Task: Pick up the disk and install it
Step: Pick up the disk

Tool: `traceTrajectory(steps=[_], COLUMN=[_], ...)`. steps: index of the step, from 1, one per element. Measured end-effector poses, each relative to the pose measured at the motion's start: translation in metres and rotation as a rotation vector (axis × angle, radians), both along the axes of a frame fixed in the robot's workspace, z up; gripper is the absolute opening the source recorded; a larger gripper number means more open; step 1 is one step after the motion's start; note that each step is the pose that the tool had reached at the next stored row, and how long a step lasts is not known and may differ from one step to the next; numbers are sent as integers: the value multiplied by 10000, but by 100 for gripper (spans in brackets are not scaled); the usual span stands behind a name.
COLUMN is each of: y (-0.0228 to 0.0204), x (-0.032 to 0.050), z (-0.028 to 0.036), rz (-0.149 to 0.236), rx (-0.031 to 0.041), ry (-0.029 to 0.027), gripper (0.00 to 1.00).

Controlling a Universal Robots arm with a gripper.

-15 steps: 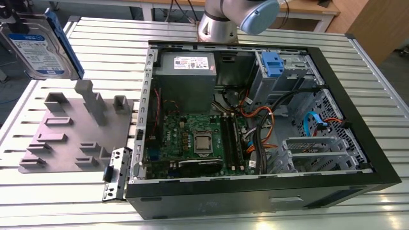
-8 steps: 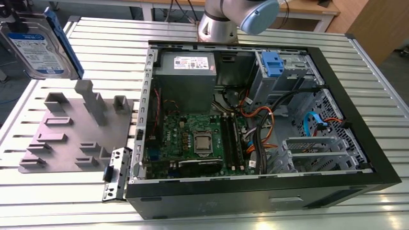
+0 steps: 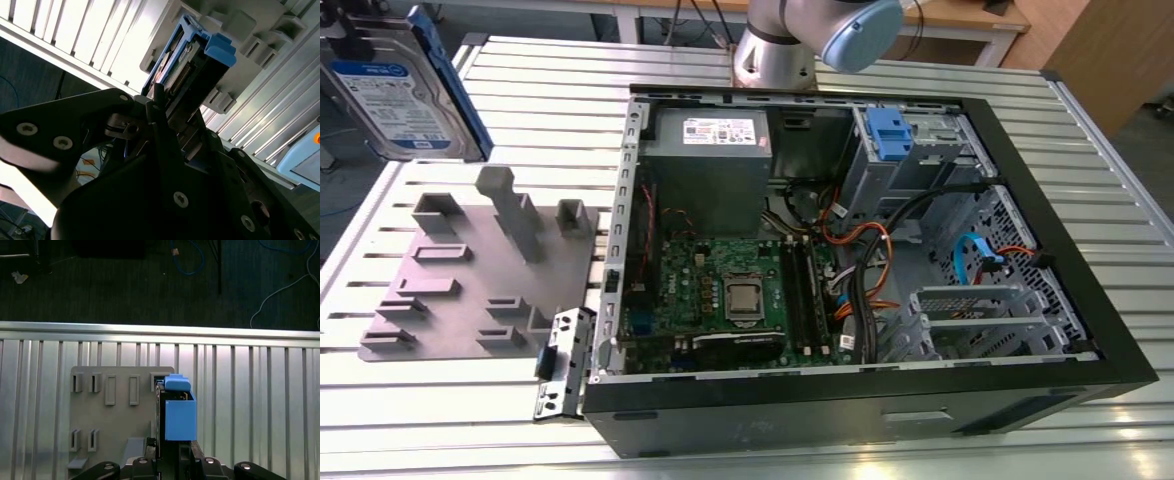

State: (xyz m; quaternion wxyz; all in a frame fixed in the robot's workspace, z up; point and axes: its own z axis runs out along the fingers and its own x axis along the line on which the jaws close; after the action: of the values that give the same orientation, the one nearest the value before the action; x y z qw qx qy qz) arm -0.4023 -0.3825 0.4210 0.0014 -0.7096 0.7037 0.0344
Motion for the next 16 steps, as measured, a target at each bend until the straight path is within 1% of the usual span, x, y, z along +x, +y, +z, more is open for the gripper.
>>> traceTrajectory(steps=[5,9,16], y=[0,0,0], x=[0,0,0], z=[48,104,130], rz=[0,0,0], rx=[0,0,0], ry=[1,0,0], gripper=[35,35,35])
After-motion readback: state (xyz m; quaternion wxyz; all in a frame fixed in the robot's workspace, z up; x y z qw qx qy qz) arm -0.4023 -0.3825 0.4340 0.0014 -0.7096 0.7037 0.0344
